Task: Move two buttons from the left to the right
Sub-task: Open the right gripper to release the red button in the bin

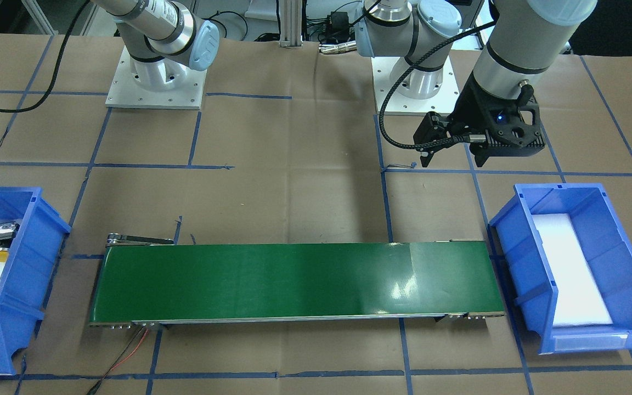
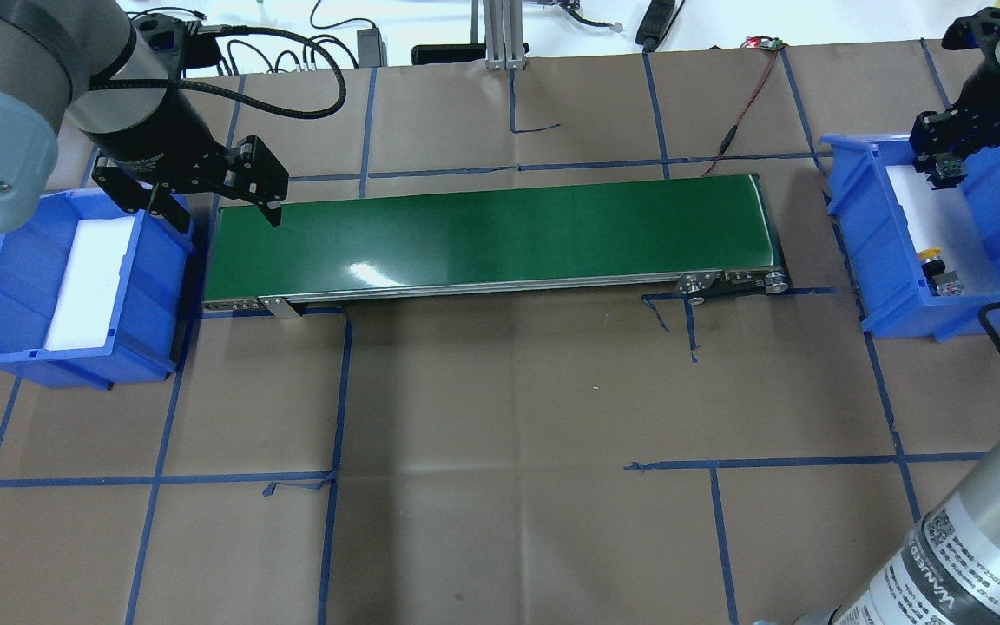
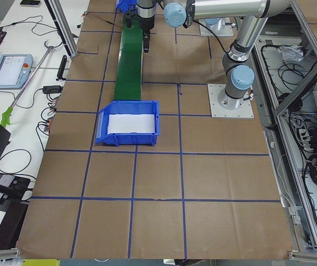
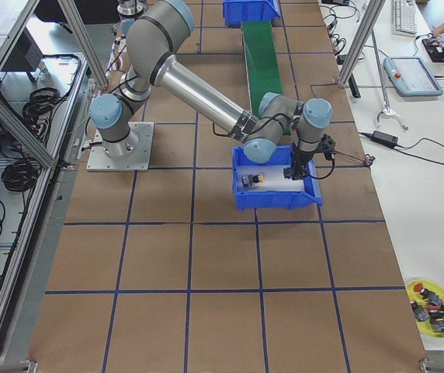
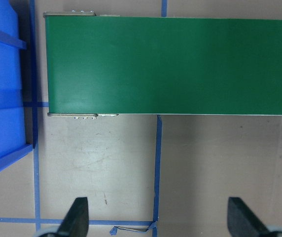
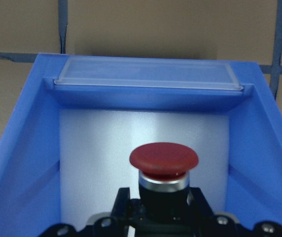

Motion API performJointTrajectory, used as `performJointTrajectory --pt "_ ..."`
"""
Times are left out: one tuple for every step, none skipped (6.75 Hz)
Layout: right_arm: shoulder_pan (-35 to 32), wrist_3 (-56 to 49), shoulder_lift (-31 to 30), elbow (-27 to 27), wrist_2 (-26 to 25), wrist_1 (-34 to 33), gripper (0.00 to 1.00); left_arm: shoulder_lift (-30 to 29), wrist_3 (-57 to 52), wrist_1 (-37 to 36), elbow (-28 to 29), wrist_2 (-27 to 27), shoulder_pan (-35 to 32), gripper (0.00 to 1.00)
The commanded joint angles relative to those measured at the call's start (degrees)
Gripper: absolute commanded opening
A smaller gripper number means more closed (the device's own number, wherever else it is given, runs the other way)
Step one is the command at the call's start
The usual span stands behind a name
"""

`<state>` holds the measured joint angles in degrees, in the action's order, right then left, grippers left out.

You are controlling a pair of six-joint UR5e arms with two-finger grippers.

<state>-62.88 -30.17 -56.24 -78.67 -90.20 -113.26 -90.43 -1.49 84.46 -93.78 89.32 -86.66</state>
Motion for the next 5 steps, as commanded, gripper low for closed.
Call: performJointTrajectory --pt "-0.1 0.0 0.3 -3.5 -0.1 -2.6 0.07 0.0 0.0 0.0 0.1 0.1 0.0 1.0" --pt "-0.1 0.1 0.1 -4.8 0.0 -2.7 0.07 0.0 0.0 0.0 0.1 0.1 0.0 1.0" --pt "-0.1 0.0 0.3 -5.0 -0.2 -2.7 0.09 0.0 0.0 0.0 0.1 0.1 0.0 1.0" --pt "-0.1 0.1 0.4 -5.0 -0.1 -2.7 0.19 0.0 0.0 0.0 0.0 0.1 0.0 1.0" --pt "0.0 0.1 1.0 -4.2 0.0 -3.1 0.5 0.0 0.0 0.0 0.1 0.1 0.0 1.0"
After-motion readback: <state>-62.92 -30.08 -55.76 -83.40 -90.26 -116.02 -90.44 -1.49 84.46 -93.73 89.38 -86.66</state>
